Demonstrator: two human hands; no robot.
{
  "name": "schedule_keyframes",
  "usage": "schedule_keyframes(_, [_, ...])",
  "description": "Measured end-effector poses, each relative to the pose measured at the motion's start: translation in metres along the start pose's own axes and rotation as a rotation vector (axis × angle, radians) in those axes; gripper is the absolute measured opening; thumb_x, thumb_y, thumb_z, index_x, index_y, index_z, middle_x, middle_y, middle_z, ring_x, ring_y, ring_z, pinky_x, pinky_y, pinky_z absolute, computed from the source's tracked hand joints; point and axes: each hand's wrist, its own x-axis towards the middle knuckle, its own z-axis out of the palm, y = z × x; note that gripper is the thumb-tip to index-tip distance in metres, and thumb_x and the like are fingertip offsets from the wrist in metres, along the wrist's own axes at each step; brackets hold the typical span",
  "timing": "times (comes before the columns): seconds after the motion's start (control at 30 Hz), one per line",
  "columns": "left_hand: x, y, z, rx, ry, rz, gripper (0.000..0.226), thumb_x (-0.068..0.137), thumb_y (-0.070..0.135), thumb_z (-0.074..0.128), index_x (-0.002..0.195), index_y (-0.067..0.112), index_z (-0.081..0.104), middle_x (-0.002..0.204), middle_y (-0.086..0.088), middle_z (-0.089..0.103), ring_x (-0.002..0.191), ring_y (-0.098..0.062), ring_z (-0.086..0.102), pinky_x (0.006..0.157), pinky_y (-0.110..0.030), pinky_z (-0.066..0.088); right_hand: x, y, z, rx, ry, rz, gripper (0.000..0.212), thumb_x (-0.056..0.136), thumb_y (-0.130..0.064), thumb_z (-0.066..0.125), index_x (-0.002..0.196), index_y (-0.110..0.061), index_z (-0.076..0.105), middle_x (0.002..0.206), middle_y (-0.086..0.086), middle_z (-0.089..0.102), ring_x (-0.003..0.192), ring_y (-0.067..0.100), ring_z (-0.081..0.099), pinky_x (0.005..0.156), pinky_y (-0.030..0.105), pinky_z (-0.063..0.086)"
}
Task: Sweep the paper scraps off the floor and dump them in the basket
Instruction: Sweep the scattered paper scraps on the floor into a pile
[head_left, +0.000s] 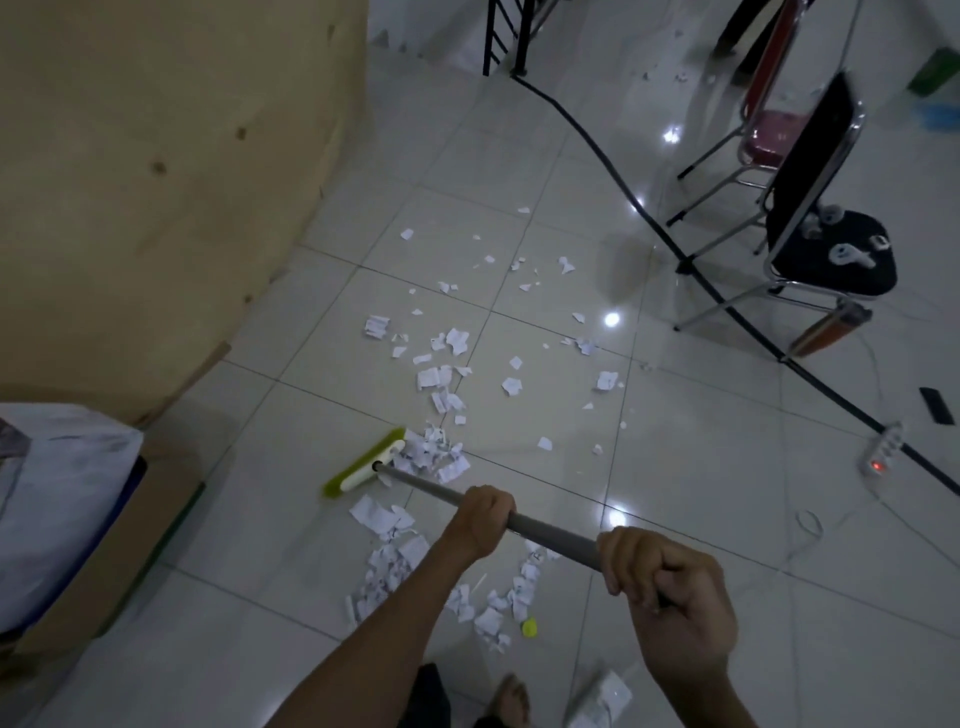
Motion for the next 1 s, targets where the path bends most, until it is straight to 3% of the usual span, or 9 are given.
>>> schedule_keyframes(0.13, [0.001, 0.031, 0.019, 0.039, -0.067, 0.074, 0.026, 0.064, 0.012, 0.034, 0.055, 0.017, 0.058, 0.049, 0.003, 0.054, 0.042, -0.014, 0.054, 0.046, -0.01, 0.037, -0.024, -0.009, -0.026, 0.037, 0.038, -0.046, 0.023, 0.06, -0.007, 0.045, 0.042, -0.01, 0.031, 0.044, 0.004, 0.035, 0.044, 0.02, 0.035, 0.053, 0.03, 0.028])
schedule_keyframes(0.33, [-0.019, 0.073, 0.045, -0.001, -0.149, 0.183, 0.01, 0.069, 0.013, 0.039, 0.073, 0.021, 0.036, 0.052, 0.001, 0.054, 0.046, -0.015, 0.053, 0.057, -0.023, 0.028, -0.05, -0.02, -0.063, 0.115, -0.128, -0.105, 0.019, 0.065, 0.0, 0.043, 0.051, -0.013, 0.041, 0.044, 0.007, 0.041, 0.048, 0.013, 0.048, 0.056, 0.024, 0.035])
schedule_keyframes(0.47, [-0.03, 0.081, 0.043, -0.021, -0.161, 0.214, 0.038, 0.06, 0.006, 0.066, 0.076, 0.022, 0.035, 0.056, -0.002, 0.056, 0.048, -0.017, 0.055, 0.06, -0.023, 0.029, -0.064, -0.028, -0.061, 0.15, -0.143, -0.121, 0.024, 0.065, 0.002, 0.035, 0.056, -0.018, 0.046, 0.048, 0.006, 0.047, 0.047, 0.017, 0.048, 0.057, 0.027, 0.035])
schedule_keyframes(0.53, [-0.028, 0.08, 0.037, -0.018, -0.143, 0.213, 0.042, 0.058, 0.0, 0.065, 0.076, 0.023, 0.035, 0.055, -0.002, 0.055, 0.047, -0.017, 0.055, 0.06, -0.023, 0.029, -0.064, -0.035, -0.054, 0.141, -0.156, -0.11, 0.021, 0.069, 0.0, 0.047, 0.056, -0.017, 0.046, 0.051, 0.006, 0.047, 0.048, 0.018, 0.047, 0.056, 0.029, 0.033])
schedule_keyframes(0.63, [-0.023, 0.077, 0.021, -0.034, -0.116, 0.227, 0.012, 0.069, 0.012, 0.045, 0.075, 0.022, 0.045, 0.056, -0.001, 0.055, 0.047, -0.017, 0.055, 0.06, -0.022, 0.029, -0.065, -0.045, -0.035, 0.108, -0.052, -0.108, 0.038, 0.08, -0.023, 0.064, 0.051, -0.013, 0.042, 0.048, 0.006, 0.043, 0.047, 0.019, 0.042, 0.051, 0.036, 0.029])
schedule_keyframes(0.7, [-0.018, 0.07, 0.015, -0.029, -0.114, 0.251, 0.015, 0.068, 0.013, 0.04, 0.068, 0.018, 0.054, 0.056, -0.001, 0.056, 0.047, -0.017, 0.055, 0.061, -0.021, 0.03, -0.067, -0.048, -0.022, 0.07, 0.011, -0.141, 0.039, 0.079, -0.028, 0.065, 0.051, -0.015, 0.041, 0.048, 0.005, 0.042, 0.047, 0.019, 0.04, 0.051, 0.035, 0.029])
schedule_keyframes(0.83, [-0.007, 0.055, 0.001, -0.046, -0.085, 0.3, 0.013, 0.07, 0.01, 0.041, 0.077, 0.021, 0.045, 0.058, -0.003, 0.056, 0.061, -0.012, 0.048, 0.063, -0.022, 0.029, -0.072, -0.042, 0.002, 0.021, 0.093, -0.201, 0.023, 0.067, -0.013, 0.055, 0.05, -0.016, 0.039, 0.048, 0.002, 0.041, 0.047, 0.018, 0.039, 0.054, 0.031, 0.029])
schedule_keyframes(0.93, [0.003, 0.041, -0.008, -0.019, -0.101, 0.356, 0.011, 0.068, 0.003, 0.053, 0.066, 0.013, 0.055, 0.055, -0.006, 0.056, 0.05, -0.02, 0.055, 0.061, -0.024, 0.028, -0.074, -0.03, 0.021, -0.027, 0.134, -0.239, 0.015, 0.062, -0.01, 0.045, 0.05, -0.017, 0.04, 0.049, 0.0, 0.042, 0.048, 0.019, 0.039, 0.055, 0.029, 0.03])
schedule_keyframes(1.0, [0.01, 0.035, -0.013, 0.0, -0.141, 0.382, 0.025, 0.054, -0.008, 0.074, 0.061, 0.01, 0.057, 0.054, -0.007, 0.056, 0.046, -0.022, 0.056, 0.06, -0.024, 0.03, -0.071, -0.021, 0.032, -0.082, 0.147, -0.243, 0.014, 0.062, -0.011, 0.045, 0.05, -0.018, 0.04, 0.05, -0.003, 0.042, 0.048, 0.018, 0.038, 0.056, 0.027, 0.031])
